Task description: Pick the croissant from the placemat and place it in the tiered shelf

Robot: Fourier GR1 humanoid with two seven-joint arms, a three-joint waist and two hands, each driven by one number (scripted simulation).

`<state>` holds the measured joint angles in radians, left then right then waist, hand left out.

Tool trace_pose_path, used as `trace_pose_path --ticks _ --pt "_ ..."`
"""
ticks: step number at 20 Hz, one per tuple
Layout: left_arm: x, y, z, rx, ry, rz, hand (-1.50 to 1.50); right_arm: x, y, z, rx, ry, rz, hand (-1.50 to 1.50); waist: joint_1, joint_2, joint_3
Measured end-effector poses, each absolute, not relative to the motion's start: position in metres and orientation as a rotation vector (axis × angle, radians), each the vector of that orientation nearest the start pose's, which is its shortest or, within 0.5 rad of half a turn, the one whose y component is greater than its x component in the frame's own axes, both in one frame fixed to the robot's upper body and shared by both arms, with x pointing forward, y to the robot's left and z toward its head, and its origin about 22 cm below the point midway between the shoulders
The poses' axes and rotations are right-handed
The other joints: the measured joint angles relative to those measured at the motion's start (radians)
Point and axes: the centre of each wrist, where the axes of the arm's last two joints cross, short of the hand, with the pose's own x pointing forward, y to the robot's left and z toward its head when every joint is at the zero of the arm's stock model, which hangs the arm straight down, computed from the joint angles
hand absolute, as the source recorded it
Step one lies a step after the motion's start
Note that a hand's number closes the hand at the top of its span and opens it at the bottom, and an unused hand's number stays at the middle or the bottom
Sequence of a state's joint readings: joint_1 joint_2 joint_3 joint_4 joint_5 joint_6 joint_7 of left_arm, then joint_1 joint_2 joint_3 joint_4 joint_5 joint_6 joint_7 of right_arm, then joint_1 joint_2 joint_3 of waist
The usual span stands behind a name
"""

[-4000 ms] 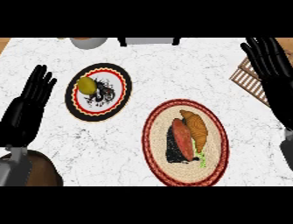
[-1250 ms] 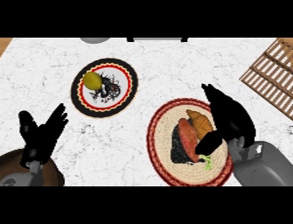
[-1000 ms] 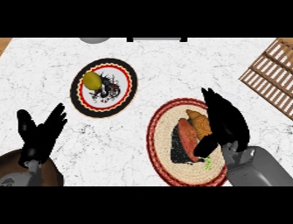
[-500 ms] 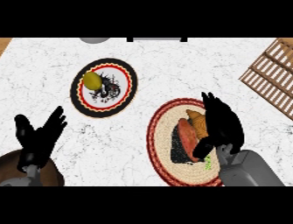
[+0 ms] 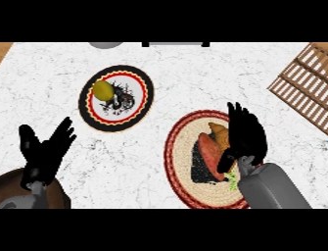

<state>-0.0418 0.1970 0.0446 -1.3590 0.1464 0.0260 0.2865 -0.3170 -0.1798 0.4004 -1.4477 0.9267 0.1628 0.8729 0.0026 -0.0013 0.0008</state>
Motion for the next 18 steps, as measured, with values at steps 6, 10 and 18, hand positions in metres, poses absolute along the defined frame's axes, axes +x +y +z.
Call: trace_pose_path --ticks 6,10,18 --pt "0.247 0.29 -0.026 0.095 -1.117 0.037 0.0 0.295 -0.156 0.024 -0.982 -0.903 0.933 -1.5 0.0 -0.003 -0.003" --pt "0.25 0.294 -0.024 0.09 -1.117 0.044 0.0 0.301 -0.151 0.014 -0.971 -0.93 0.937 -1.5 -0.001 -0.005 -0.005" --pt "0.25 0.3 -0.028 0.08 -1.123 0.039 0.0 0.31 -0.159 -0.004 -0.89 -0.887 1.115 1.5 0.006 -0.012 -0.011"
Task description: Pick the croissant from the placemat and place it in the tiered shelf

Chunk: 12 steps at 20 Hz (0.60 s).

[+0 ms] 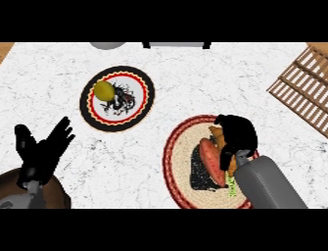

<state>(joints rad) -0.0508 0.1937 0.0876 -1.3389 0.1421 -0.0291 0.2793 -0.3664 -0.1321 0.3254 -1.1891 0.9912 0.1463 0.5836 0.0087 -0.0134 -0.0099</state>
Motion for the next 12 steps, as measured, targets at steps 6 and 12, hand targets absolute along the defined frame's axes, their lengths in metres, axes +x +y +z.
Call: trace_pose_path --ticks 6,12 --pt "0.247 0.298 -0.023 0.086 -1.118 0.042 0.0 0.306 -0.156 -0.01 -0.83 -0.93 1.183 1.5 -0.008 -0.002 -0.004" --pt "0.249 0.299 -0.023 0.091 -1.116 0.046 0.0 0.293 -0.155 -0.005 -0.839 -1.019 1.126 1.5 -0.015 0.001 -0.004"
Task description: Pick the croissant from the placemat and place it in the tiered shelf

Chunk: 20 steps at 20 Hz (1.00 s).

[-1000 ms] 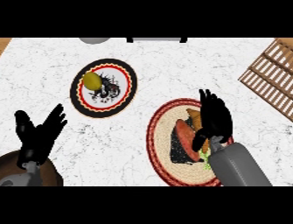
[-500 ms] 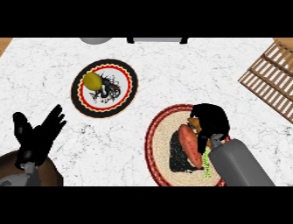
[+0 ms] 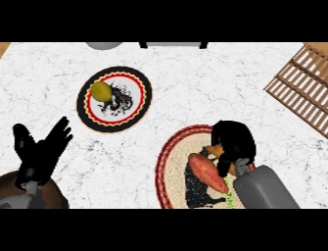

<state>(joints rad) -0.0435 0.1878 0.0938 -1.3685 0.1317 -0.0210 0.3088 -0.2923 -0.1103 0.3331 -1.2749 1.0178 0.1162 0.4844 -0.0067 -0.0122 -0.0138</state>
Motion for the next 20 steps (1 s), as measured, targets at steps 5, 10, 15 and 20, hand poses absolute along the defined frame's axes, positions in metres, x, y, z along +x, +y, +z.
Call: trace_pose_path --ticks 5,10,15,20 --pt "0.247 0.296 -0.023 0.094 -1.116 0.061 0.0 0.312 -0.177 0.013 -0.863 -0.937 0.712 1.5 -0.003 0.009 0.01" --pt "0.249 0.296 -0.023 0.101 -1.117 0.055 0.0 0.331 -0.178 0.064 -0.965 -1.001 0.406 1.5 -0.001 0.008 0.013" --pt "0.241 0.305 -0.026 0.105 -1.105 0.062 0.0 0.327 -0.173 0.134 -1.131 -1.099 0.256 1.5 -0.004 0.004 0.012" --pt "0.243 0.304 -0.023 0.1 -1.105 0.058 0.0 0.314 -0.167 0.201 -1.277 -1.182 0.159 1.5 -0.005 0.003 0.012"
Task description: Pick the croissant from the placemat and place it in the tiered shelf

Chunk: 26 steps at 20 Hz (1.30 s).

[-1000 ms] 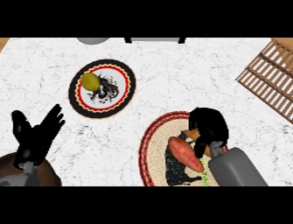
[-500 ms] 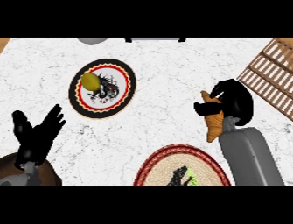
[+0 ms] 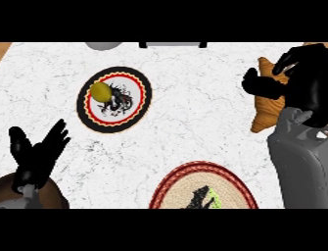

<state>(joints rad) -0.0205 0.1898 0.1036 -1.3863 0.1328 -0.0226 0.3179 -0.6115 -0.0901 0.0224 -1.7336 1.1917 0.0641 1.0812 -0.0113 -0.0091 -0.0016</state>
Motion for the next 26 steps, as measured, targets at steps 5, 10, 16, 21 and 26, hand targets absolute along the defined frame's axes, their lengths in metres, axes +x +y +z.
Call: trace_pose_path --ticks 5,10,16,21,26 --pt "0.247 0.297 -0.024 0.096 -1.104 0.054 0.0 0.301 -0.18 0.255 -1.359 -1.241 0.078 1.5 0.001 0.002 0.001" --pt "0.244 0.301 -0.027 0.097 -1.111 0.059 0.0 0.295 -0.212 0.299 -1.407 -1.261 -0.015 1.5 0.002 0.002 0.001" --pt "0.247 0.294 -0.025 0.093 -1.116 0.05 0.0 0.3 -0.255 0.338 -1.455 -1.214 -0.09 1.5 0.009 0.005 0.002" --pt "0.247 0.293 -0.024 0.092 -1.11 0.047 0.0 0.303 -0.297 0.365 -1.476 -1.166 -0.104 1.5 0.012 0.007 0.001" --pt "0.248 0.292 -0.025 0.093 -1.115 0.043 0.0 0.31 -0.331 0.37 -1.445 -1.112 -0.067 1.5 0.013 0.008 0.002"
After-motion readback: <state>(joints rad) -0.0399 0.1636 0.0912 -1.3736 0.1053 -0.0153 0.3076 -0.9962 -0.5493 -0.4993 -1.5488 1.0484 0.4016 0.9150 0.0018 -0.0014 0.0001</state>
